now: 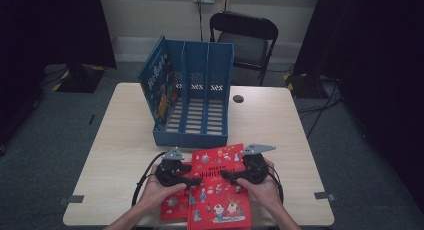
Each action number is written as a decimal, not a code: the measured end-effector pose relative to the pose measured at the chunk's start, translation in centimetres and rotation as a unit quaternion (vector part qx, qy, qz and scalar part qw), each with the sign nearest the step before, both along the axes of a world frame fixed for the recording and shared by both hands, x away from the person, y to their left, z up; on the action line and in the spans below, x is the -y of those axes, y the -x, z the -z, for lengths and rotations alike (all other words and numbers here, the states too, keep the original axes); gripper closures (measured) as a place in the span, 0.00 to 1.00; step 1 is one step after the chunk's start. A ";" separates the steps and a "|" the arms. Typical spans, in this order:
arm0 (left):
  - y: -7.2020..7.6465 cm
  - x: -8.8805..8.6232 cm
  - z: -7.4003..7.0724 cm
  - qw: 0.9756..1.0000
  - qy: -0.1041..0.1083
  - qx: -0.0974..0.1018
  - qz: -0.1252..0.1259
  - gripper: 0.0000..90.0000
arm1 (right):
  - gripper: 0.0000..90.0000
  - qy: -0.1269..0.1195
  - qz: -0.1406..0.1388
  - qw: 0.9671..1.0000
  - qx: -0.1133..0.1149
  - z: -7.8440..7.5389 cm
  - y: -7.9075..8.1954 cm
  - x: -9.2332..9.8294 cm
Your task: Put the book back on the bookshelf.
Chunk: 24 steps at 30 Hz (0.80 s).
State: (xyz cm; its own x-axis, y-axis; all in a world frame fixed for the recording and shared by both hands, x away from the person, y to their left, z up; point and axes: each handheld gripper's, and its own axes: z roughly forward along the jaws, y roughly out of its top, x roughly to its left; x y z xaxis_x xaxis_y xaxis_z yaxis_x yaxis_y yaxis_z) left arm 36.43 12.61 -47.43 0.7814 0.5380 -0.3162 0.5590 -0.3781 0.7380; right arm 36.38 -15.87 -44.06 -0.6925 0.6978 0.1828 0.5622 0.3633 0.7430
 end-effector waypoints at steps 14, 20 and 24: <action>-0.3 0.1 0.1 1.000 0.000 0.005 -0.008 0.27 | 0.31 -0.016 -0.013 1.000 -0.002 0.3 -0.7 -0.1; -0.5 0.0 0.2 1.000 0.012 -0.001 -0.019 0.25 | 0.36 -0.020 -0.018 1.000 0.011 0.0 -0.5 0.1; -0.6 -0.1 0.2 0.999 0.023 -0.011 -0.024 0.20 | 0.39 -0.021 -0.023 0.999 0.025 -0.4 -0.3 0.1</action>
State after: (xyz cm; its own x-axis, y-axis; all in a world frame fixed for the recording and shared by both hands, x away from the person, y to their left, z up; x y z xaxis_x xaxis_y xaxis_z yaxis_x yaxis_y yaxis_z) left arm 37.06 12.67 -47.59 0.7481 0.5586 -0.3581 0.5914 -0.3166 0.7416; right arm 36.64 -16.01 -43.65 -0.7329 0.6571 0.1762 0.5074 0.3554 0.7850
